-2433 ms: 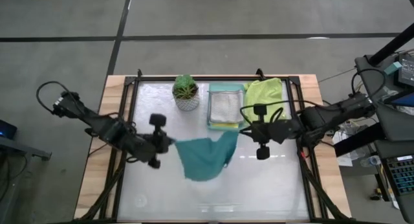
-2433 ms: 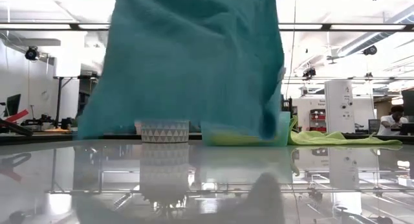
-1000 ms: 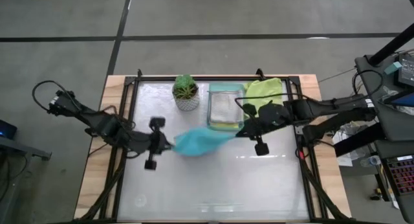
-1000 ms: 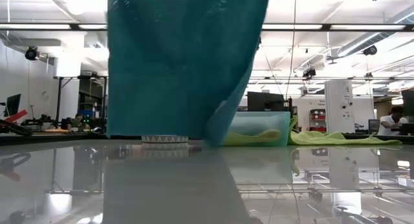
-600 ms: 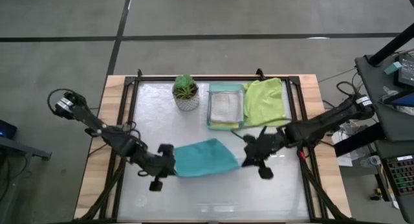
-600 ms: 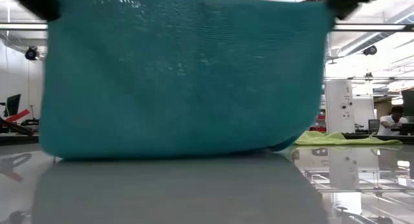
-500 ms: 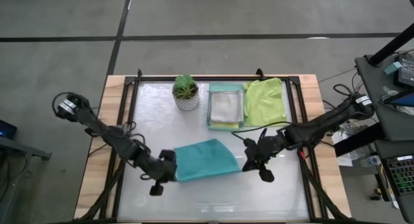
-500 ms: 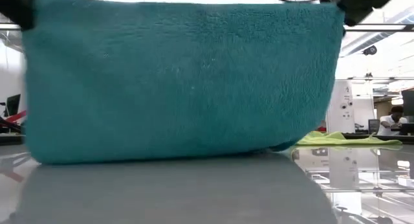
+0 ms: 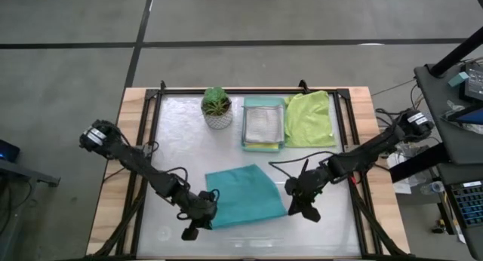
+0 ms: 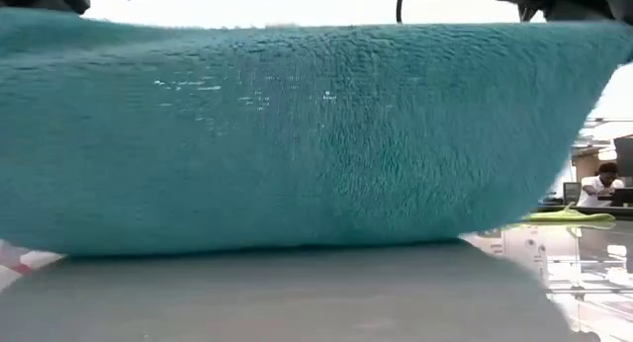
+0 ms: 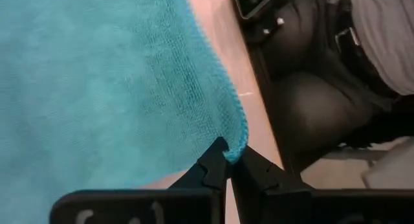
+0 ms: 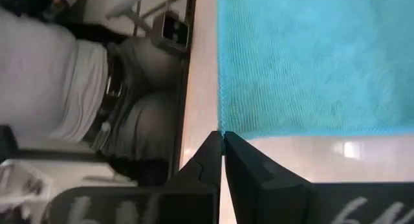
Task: Fold microfiber towels
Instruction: Fold the blue microfiber cloth
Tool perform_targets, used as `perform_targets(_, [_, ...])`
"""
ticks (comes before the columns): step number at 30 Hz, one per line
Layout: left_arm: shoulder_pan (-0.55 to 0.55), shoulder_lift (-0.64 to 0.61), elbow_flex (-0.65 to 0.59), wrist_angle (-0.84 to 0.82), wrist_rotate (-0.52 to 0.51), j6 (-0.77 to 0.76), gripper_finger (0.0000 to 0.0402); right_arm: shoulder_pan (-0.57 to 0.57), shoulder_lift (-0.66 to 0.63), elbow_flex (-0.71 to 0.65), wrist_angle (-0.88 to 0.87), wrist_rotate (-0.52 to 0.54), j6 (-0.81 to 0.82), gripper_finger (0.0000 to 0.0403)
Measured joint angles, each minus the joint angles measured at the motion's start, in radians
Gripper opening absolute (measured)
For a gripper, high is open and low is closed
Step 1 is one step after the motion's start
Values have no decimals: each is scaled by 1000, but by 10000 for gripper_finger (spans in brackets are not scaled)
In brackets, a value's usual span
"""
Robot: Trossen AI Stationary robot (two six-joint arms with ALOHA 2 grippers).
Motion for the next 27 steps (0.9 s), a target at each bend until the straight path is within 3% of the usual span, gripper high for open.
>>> perform_targets(7, [2, 37, -1, 12, 70, -24, 0, 0, 98, 16, 47, -66, 12, 8])
perform_targets(16, [12, 17, -6, -6, 70, -24, 0, -24, 167, 46, 43, -79, -73, 8])
perform_targets(27, [118, 14, -14, -164, -16, 9, 0, -136, 156, 46, -85, 108, -171, 8])
